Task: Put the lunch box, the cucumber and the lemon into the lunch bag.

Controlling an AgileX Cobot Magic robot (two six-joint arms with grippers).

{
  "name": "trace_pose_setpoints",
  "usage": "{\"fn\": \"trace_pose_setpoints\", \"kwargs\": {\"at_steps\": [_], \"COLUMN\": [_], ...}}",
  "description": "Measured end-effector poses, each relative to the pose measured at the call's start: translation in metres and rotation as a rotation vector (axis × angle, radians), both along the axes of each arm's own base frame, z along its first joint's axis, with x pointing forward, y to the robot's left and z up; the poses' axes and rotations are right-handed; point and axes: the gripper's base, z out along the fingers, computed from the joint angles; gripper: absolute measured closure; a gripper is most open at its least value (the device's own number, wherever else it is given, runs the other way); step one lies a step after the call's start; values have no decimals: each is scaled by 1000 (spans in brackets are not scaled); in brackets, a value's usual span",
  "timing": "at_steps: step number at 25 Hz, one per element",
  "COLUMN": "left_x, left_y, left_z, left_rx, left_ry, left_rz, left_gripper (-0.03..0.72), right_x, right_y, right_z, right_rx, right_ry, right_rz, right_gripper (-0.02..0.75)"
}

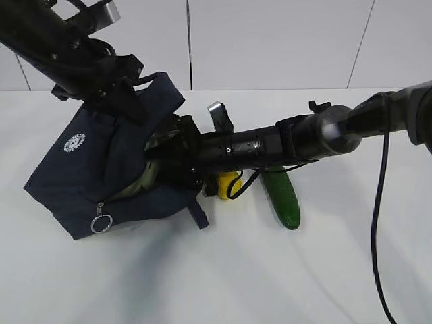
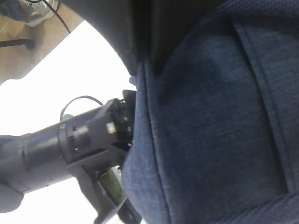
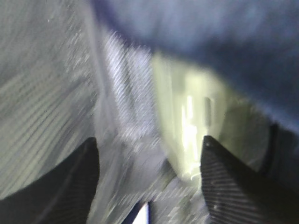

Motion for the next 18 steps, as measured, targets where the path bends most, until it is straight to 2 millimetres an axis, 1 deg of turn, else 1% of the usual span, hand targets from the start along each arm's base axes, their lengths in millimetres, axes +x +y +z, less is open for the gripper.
{"fn": "trace_pose_setpoints", "kwargs": {"at_steps": [4, 6, 10, 15, 18], "left_x": [0, 0, 0, -2, -2], "left_y": [0, 1, 1, 1, 4], "left_z": [0, 0, -1, -1, -1], "left_rx": [6, 10, 12, 15, 11], "left_ry": [-2, -3, 0, 14, 29], "left_rz": [-3, -4, -7, -15, -12], "left_gripper": [694, 694, 694, 694, 694], "right_x": [-1, -3, -7, -7, -7], "right_y": [1, 2, 3, 3, 3], "right_z": [3, 5, 9, 9, 9], "right_rx": [34, 55, 97, 100, 100], "right_ry": [4, 6, 9, 9, 9], "right_rz": [18, 38, 81, 84, 84], "right_gripper": [249, 230, 223, 227, 228]}}
